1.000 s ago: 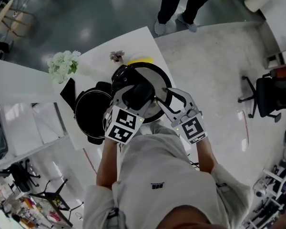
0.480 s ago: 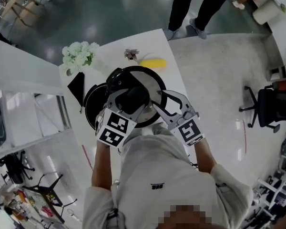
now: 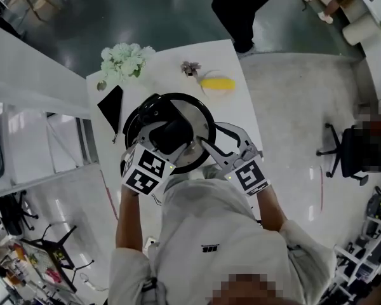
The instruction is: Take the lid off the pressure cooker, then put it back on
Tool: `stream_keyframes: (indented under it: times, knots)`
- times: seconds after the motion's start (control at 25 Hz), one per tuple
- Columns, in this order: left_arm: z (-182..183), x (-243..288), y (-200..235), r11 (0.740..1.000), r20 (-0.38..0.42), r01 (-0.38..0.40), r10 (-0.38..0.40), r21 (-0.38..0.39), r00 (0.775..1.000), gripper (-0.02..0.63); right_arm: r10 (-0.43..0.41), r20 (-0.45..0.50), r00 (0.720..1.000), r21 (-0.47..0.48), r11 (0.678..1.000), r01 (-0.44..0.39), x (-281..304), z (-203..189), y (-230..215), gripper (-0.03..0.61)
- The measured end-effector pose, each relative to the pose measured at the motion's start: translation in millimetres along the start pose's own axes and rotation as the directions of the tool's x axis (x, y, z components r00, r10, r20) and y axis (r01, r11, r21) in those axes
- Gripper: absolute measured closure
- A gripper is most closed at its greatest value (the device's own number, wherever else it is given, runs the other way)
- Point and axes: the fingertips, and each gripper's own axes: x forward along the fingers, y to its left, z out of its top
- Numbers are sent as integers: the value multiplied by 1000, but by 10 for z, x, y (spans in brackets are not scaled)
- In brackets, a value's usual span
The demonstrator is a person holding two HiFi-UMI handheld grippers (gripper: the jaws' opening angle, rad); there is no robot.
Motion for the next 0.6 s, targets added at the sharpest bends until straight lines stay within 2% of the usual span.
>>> stream_keyframes:
  times: [0.6]
  knots:
    - [-454, -124, 189, 997, -64, 80, -79, 19, 995, 327, 14, -16, 1000, 0, 1000, -14, 386, 57, 338, 396]
